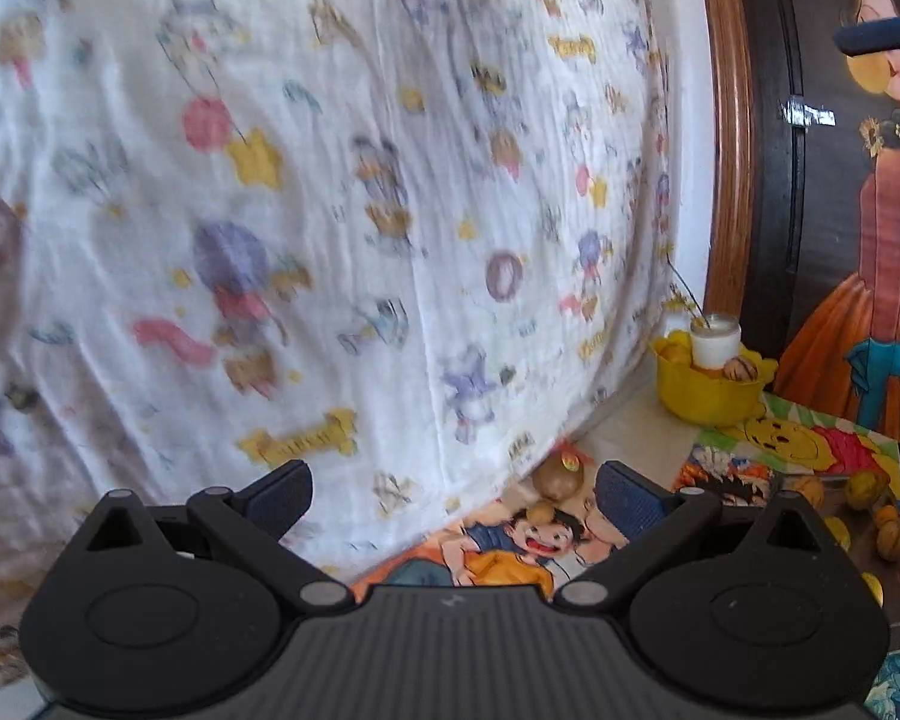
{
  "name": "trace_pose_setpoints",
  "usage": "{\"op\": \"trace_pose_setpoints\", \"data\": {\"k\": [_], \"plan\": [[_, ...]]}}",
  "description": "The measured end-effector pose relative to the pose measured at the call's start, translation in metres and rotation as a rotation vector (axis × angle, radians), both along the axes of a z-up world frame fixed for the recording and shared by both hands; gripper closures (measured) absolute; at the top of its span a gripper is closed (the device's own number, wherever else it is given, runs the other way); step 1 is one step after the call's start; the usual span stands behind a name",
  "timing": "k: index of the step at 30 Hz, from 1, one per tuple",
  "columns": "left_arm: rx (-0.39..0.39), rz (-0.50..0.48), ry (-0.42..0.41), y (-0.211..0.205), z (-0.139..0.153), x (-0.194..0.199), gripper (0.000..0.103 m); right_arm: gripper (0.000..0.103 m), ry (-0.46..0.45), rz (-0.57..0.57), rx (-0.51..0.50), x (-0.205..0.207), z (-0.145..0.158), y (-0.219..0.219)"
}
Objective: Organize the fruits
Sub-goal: 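Grasp the brown kiwi with the right tool while the left tool grasps the small brown fruit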
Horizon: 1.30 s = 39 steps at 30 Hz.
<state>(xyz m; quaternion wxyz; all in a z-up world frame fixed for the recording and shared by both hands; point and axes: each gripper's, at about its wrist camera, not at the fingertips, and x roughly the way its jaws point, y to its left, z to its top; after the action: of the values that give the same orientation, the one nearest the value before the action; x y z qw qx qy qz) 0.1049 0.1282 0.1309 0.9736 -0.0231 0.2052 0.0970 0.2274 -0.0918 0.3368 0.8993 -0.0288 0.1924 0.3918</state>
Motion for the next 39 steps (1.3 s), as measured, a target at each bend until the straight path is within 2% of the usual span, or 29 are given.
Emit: {"op": "trace_pose_setpoints", "data": {"k": [4, 9, 15, 18, 21, 24, 31, 39], "plan": [[-0.019, -0.089, 0.026, -0.002, -0.027, 0.018, 0.0, 0.0, 0.017, 0.016, -0.156, 0.046, -0.053, -0.004], [-0.035, -0.196, 0.06, -0.007, -0.053, 0.053, 0.0, 0.001, 0.117, 0.051, -0.337, 0.113, -0.127, -0.001], [0.028, -0.236, 0.148, -0.017, -0.089, 0.102, 0.0, 0.001, 0.061, 0.132, -0.5, 0.169, -0.213, 0.01], [0.045, -0.222, 0.194, -0.02, -0.108, 0.127, 0.0, 0.004, -0.005, 0.196, -0.566, 0.19, -0.248, 0.02], [0.077, -0.215, 0.225, -0.024, -0.122, 0.147, 0.001, 0.007, -0.018, 0.257, -0.604, 0.21, -0.276, 0.028], [0.105, -0.213, 0.24, -0.028, -0.134, 0.163, 0.002, 0.012, -0.043, 0.295, -0.634, 0.227, -0.296, 0.036], [0.113, -0.221, 0.264, -0.031, -0.15, 0.188, 0.011, 0.013, -0.086, 0.385, -0.631, 0.243, -0.321, 0.045], [0.093, -0.205, 0.289, -0.03, -0.161, 0.21, 0.026, 0.019, -0.226, 0.51, -0.685, 0.245, -0.334, 0.06]]}}
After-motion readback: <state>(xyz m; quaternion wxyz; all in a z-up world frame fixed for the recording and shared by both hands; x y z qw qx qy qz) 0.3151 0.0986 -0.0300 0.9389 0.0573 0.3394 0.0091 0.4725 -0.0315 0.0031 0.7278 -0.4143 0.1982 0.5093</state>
